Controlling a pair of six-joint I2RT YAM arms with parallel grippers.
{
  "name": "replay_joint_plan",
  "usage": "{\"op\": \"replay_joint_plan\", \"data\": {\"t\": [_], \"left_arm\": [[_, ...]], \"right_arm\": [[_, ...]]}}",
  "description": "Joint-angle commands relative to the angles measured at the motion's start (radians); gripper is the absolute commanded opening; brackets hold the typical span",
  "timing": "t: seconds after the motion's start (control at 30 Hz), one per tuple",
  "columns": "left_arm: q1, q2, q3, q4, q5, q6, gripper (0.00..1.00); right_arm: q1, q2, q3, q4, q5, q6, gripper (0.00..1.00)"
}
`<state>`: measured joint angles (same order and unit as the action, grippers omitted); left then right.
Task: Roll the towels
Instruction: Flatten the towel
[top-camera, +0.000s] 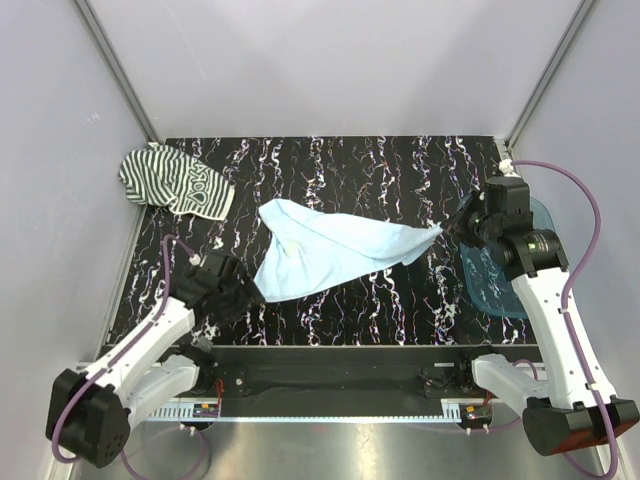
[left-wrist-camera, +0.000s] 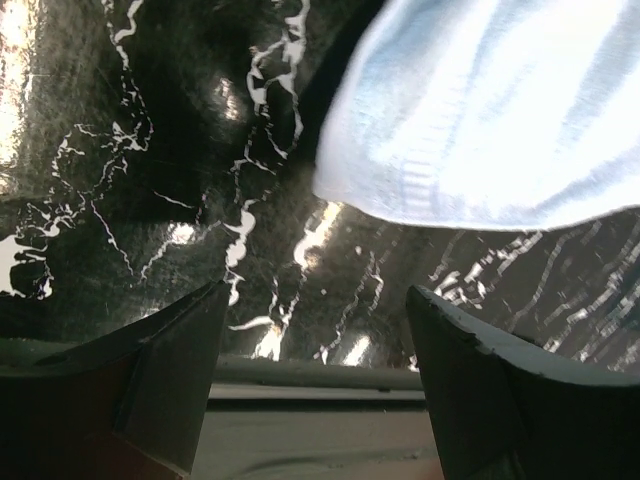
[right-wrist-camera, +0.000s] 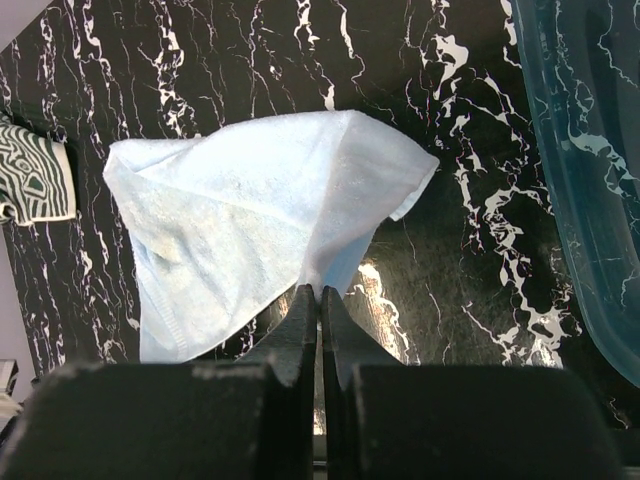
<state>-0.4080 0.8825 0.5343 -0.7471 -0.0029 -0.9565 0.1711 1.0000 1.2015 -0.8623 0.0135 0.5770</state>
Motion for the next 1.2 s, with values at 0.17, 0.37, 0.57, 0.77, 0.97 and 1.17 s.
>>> {"op": "replay_joint_plan", "data": {"t": [0.17,0.37,0.57,0.77,0.97,1.17], "left_arm": [[-0.011,0.147,-0.023,0.186,-0.074,-0.028,0.75],[-0.011,0.242,-0.034,0.288,-0.083,-0.025,0.7],[-0.012,0.282,-0.017,0.319,-0.135,-0.021,0.39],[-0.012,0.314,0.056,0.299,-0.166,0.015,0.0],[-0.011,0.193,0.302,0.079,-0.273,0.114,0.0],[-0.005,0.107,0.767,-0.211,-0.439,0.26,0.0]], "right_arm": [[0.004,-0.012,0.007,0.003,-0.01,-0.011,0.0],[0.002,-0.006,-0.005,0.002,-0.01,-0.022,0.0],[0.005,-0.001,-0.017,0.009,-0.01,-0.025,0.0],[0.004,0.009,-0.011,0.014,-0.007,-0.028,0.0],[0.004,0.049,0.07,-0.004,-0.009,-0.042,0.0],[0.004,0.149,0.259,-0.043,0.011,-0.069,0.0]]}}
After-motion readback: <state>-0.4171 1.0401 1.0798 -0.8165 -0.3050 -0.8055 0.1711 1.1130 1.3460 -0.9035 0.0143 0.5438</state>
